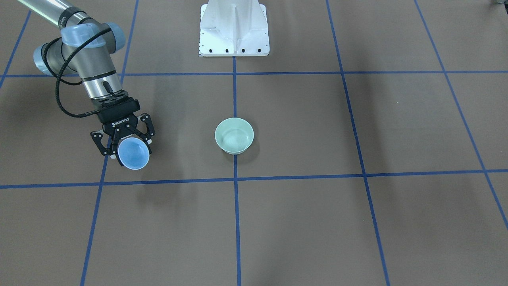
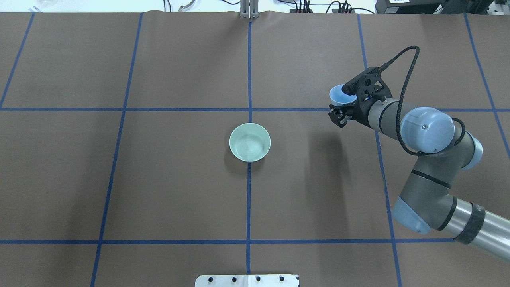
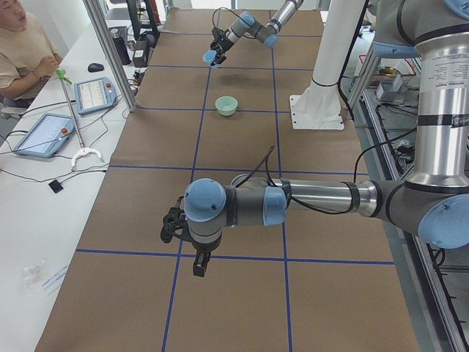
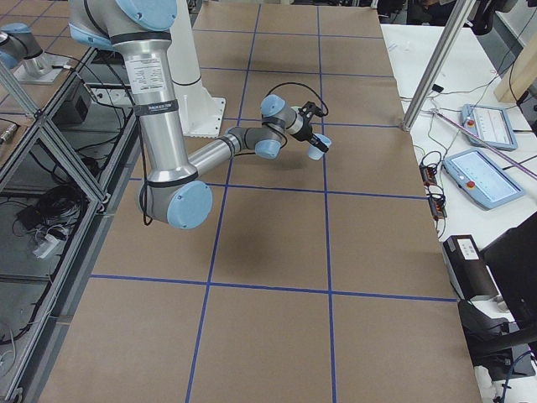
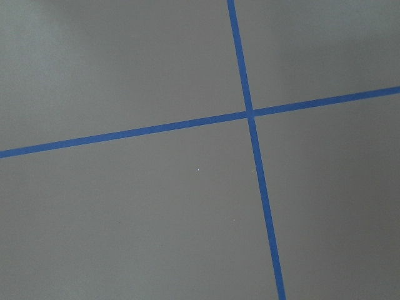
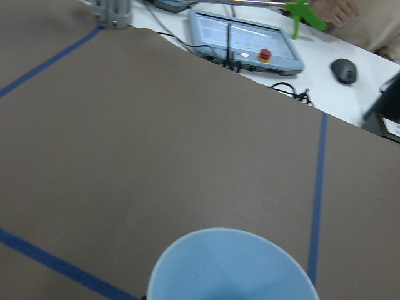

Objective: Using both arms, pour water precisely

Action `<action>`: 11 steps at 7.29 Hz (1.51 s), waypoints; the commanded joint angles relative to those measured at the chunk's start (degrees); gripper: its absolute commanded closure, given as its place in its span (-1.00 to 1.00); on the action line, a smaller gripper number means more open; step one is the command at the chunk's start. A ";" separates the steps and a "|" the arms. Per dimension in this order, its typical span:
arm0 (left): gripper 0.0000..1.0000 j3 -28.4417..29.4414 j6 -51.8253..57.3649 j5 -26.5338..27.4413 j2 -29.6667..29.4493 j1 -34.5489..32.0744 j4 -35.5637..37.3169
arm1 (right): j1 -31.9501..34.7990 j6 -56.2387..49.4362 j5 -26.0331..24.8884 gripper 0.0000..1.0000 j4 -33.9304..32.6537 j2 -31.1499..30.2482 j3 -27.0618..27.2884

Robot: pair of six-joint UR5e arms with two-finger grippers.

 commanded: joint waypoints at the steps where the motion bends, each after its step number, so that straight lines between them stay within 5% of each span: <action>1: -1.00 -0.13 -0.01 -0.14 -0.07 0.09 -0.12 | 0.00 -6.48 8.82 1.00 2.23 3.86 -0.39; 4: -1.00 -0.13 -0.01 -0.31 0.19 0.00 -0.03 | -4.91 -7.09 9.65 1.00 -1.45 9.49 -3.19; 11: -1.00 0.22 -0.01 -0.23 0.10 0.26 -0.21 | -6.42 -8.50 14.48 1.00 -34.13 20.93 -1.27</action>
